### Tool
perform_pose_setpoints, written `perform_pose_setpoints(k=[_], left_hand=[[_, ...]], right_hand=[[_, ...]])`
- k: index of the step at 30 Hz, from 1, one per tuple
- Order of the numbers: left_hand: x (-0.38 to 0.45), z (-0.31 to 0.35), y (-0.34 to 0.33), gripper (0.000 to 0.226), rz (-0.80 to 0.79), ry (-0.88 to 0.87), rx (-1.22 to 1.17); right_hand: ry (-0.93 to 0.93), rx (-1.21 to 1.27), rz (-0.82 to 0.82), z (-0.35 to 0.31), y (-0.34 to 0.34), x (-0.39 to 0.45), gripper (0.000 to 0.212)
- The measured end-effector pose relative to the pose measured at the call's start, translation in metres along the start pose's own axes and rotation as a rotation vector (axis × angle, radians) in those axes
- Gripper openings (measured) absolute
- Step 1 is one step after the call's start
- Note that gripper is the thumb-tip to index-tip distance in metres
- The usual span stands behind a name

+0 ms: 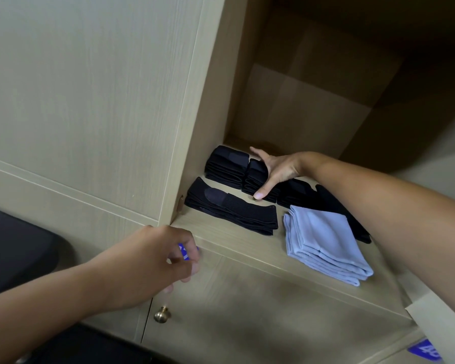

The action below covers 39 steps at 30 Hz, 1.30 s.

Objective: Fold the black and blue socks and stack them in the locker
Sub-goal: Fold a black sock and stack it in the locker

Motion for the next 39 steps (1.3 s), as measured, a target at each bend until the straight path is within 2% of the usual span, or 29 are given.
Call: perform_pose_setpoints(k=[5, 9, 12, 16, 24, 29, 34, 39], left_hand=[[-0.004, 0.004, 0.005, 0.008, 0.025, -0.016, -0.005], [-0.010, 0.011, 0.012, 0.010, 0.043, -0.032, 0.051], [-0.016, 0.014, 0.018, 0.011, 0.057, -0.045, 0.103], [-0.023, 0.015, 0.026, 0.011, 0.067, -0.053, 0.186], [-0.041, 0.014, 0.044, 0.009, 0.086, -0.061, 0.249], [-0.049, 0.013, 0.054, 0.011, 0.096, -0.048, 0.281], [-0.060, 0.010, 0.070, 0.013, 0.191, -0.016, 0.267], [-0.075, 0.003, 0.085, 0.014, 0.243, 0.044, 0.255]], right_hand=[[-0.011, -0.053, 0.086, -0.002, 0.012, -0.020, 0.146], [0.071, -0.035, 0.198, -0.019, 0.011, -0.046, 0.099], [0.131, -0.052, 0.385, -0.040, 0.007, -0.070, 0.061], [0.232, -0.043, 0.596, -0.073, -0.012, -0.107, 0.032], [0.315, 0.077, 0.817, -0.119, -0.076, -0.168, 0.016], [0.320, 0.115, 0.830, -0.132, -0.112, -0.186, 0.012], [0.307, 0.139, 0.823, -0.140, -0.128, -0.189, 0.012], [0.375, 0.126, 0.775, -0.162, -0.135, -0.185, 0.013]])
Point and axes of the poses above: each hand's wrist, its own x-axis towards the middle knuckle, its own y-axis out of the back of the hand, z = x × y, the point moved 7 cm from there along x, towards the middle knuckle, and after that the axes turned 10 degrees about -z, right-handed, at the moved point
